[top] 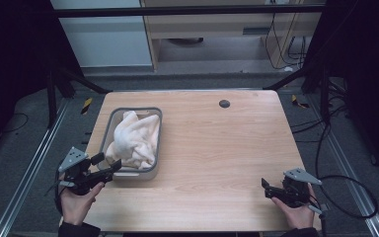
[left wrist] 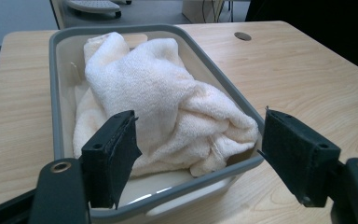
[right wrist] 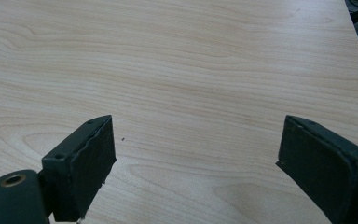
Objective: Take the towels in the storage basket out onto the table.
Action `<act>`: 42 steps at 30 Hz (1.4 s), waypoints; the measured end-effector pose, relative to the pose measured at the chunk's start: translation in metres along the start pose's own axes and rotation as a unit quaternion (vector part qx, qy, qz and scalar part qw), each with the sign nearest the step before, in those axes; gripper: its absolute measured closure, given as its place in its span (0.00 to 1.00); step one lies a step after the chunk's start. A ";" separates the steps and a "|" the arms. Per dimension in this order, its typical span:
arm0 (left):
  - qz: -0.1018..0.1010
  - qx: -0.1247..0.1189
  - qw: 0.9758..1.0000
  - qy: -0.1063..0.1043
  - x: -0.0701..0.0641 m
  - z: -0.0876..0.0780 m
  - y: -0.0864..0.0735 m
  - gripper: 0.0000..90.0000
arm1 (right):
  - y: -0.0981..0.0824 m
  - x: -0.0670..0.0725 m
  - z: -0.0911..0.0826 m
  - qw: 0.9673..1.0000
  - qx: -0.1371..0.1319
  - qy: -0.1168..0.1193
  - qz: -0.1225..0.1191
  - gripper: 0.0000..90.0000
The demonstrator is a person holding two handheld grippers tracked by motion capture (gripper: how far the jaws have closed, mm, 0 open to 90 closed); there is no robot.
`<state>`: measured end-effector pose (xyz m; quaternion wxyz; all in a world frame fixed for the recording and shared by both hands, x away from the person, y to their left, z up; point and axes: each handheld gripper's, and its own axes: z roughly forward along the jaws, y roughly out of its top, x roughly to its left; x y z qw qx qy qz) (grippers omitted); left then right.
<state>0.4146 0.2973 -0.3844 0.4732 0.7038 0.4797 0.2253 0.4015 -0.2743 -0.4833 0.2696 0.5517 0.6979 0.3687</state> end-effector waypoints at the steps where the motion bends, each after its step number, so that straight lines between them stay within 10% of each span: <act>1: -0.002 0.000 1.000 -0.001 0.000 0.001 0.002 0.29 | 0.000 0.000 0.000 1.000 0.001 0.000 0.001 0.12; 42: 0.014 0.069 0.997 0.015 0.008 0.050 0.051 0.24 | -0.001 0.000 0.004 1.000 0.014 0.006 -0.001 0.10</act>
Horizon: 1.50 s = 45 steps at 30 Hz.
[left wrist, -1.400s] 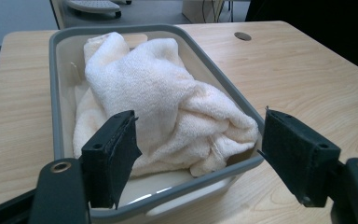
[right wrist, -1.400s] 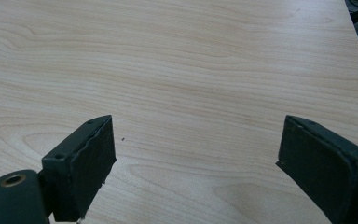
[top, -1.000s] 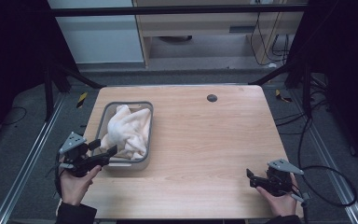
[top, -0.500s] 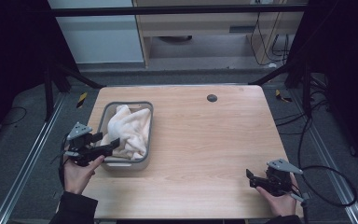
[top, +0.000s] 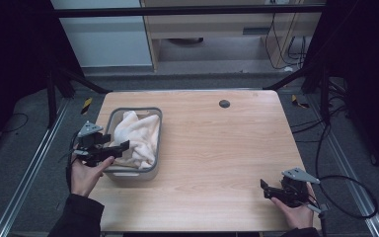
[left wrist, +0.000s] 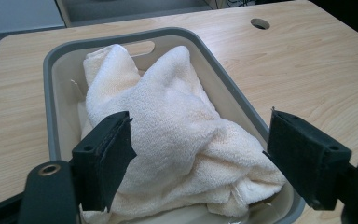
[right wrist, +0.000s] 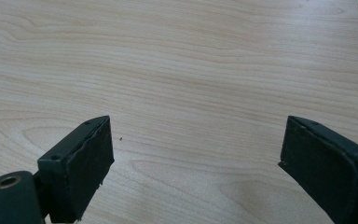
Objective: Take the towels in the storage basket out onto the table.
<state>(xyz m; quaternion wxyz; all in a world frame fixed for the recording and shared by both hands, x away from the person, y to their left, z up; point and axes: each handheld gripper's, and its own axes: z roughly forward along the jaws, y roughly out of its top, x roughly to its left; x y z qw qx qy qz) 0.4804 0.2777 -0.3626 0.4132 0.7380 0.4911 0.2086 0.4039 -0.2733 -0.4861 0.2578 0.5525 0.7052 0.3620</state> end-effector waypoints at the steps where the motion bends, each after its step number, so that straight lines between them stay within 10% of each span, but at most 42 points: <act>1: 0.000 0.002 1.000 0.001 0.000 0.002 0.001 0.24 | 0.000 0.000 0.000 1.000 0.000 0.000 0.000 0.10; 45: 0.009 0.093 0.995 0.027 0.017 0.060 0.015 0.08 | -0.001 0.000 0.003 1.000 0.017 0.006 0.000 0.08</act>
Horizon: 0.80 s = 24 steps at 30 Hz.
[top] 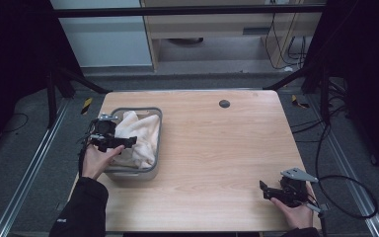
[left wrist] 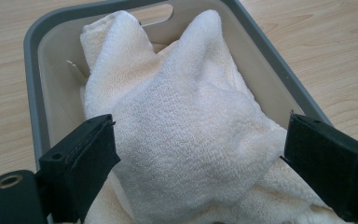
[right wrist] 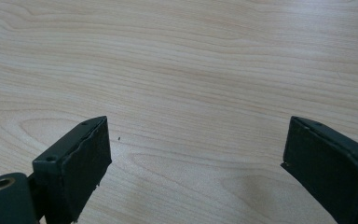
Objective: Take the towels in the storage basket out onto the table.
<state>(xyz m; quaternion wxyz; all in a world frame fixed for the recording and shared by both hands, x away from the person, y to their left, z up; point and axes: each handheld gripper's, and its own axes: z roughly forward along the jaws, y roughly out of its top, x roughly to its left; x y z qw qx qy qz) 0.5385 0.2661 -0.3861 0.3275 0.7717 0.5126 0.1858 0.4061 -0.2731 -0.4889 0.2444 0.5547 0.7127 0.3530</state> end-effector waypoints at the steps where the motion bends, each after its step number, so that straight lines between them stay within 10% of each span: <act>1: 0.002 0.005 1.000 -0.001 0.000 0.002 0.000 0.08 | 0.000 0.000 0.000 1.000 0.000 -0.002 -0.003 0.08; 24: -0.007 0.046 0.999 -0.008 0.003 0.029 -0.005 0.04 | -0.001 0.000 0.003 1.000 0.011 0.000 -0.006 0.06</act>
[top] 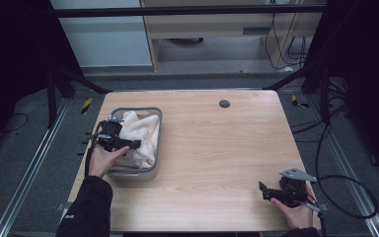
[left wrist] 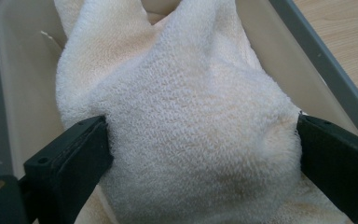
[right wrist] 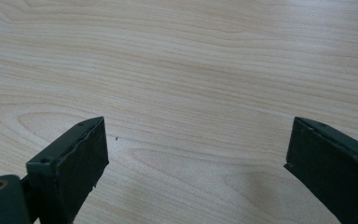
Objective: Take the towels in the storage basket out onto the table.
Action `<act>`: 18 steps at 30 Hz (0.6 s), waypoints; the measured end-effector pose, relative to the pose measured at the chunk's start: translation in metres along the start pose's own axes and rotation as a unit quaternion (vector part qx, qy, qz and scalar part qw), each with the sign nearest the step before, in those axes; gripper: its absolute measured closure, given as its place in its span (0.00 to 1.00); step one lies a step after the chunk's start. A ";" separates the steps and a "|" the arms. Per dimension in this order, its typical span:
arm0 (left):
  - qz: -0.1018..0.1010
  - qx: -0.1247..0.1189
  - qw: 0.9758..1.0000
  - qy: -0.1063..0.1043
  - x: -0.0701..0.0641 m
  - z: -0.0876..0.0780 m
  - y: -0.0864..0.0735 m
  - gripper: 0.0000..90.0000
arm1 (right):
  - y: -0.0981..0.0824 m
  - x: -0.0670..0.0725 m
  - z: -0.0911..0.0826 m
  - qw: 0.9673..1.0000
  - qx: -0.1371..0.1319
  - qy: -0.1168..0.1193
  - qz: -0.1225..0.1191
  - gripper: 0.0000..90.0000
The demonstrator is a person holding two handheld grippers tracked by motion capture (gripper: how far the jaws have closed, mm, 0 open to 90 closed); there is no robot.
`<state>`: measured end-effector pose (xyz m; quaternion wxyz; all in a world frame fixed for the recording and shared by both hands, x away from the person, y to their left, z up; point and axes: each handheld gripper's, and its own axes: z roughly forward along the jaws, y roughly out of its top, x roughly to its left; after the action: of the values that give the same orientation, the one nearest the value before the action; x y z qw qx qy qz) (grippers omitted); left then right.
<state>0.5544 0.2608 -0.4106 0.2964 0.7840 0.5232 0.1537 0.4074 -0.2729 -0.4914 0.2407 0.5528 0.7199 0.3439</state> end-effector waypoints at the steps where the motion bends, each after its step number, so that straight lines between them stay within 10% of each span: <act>1: 0.000 0.000 1.000 -0.001 0.000 0.001 0.000 0.04 | 0.000 0.000 0.000 1.000 0.001 0.001 0.000 0.06; 18: -0.008 0.010 1.000 -0.015 -0.004 0.011 -0.006 0.27 | 0.000 0.001 0.001 1.000 0.007 0.003 0.001 0.05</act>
<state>0.5542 0.2554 -0.4224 0.2974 0.7852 0.5262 0.1343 0.4079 -0.2716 -0.4922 0.2343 0.5541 0.7223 0.3411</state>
